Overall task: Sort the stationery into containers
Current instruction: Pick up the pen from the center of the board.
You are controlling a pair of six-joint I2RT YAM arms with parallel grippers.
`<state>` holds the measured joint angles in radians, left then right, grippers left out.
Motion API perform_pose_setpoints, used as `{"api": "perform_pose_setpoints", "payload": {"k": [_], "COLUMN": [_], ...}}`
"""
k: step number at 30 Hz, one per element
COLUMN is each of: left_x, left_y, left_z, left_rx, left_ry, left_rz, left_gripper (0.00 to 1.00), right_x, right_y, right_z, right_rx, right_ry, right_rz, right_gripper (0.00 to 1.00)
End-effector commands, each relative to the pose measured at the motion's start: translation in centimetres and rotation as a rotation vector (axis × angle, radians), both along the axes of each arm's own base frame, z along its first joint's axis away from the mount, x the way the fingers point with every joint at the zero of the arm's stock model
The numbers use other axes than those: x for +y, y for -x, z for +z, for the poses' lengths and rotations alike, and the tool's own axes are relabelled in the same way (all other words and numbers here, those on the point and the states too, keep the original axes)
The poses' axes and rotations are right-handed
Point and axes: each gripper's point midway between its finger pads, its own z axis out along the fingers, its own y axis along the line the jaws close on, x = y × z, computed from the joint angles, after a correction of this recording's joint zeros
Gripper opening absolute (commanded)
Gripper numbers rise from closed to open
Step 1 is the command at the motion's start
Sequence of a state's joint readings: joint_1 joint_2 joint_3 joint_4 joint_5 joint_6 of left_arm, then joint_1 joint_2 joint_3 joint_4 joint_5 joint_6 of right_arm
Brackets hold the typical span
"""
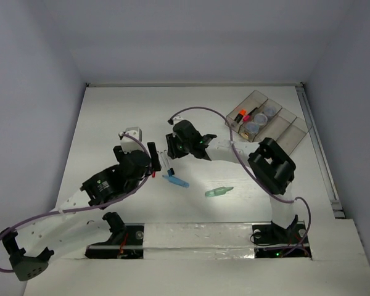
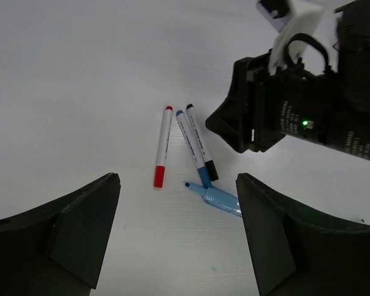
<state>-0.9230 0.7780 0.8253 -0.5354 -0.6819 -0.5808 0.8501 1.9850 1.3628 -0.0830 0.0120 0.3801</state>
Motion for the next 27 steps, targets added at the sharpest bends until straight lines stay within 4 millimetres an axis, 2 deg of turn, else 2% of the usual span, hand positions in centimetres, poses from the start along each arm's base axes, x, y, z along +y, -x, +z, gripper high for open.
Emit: {"api": "perform_pose_setpoints", "payload": {"k": [1,5,14,23,25,27], "left_x": [0.7,0.9,0.4,0.5,0.5,0.4], "left_y": [0.2,0.4,0.4,0.4,0.4,0.5], "left_z": [1.2,1.8,1.7,1.9,1.9,1.7], "left_rx": [-0.049,-0.068,-0.062,-0.071,-0.069,-0.062], "left_ry": [0.026,0.053,0.056,0.065,0.065,0.065], "left_rz": [0.005,0.005,-0.024,-0.019,-0.018,-0.022], "left_gripper": [0.73,0.73,0.73,0.72,0.72,0.72], "right_x": [1.7,2.5,2.5,2.5,1.9,1.6], "right_y": [-0.6,-0.7,-0.8,-0.6,-0.9,-1.5], "right_z": [0.7,-0.4,-1.6,-4.7,-5.2,-5.6], "right_rx": [-0.074,-0.076,-0.086,-0.067,-0.071,-0.085], "right_ry": [0.064,0.108,0.168,0.262,0.296,0.329], "right_rz": [0.007,0.006,-0.015,-0.02,-0.042,-0.062], "right_gripper": [0.41,0.39,0.32,0.31,0.26,0.13]}}
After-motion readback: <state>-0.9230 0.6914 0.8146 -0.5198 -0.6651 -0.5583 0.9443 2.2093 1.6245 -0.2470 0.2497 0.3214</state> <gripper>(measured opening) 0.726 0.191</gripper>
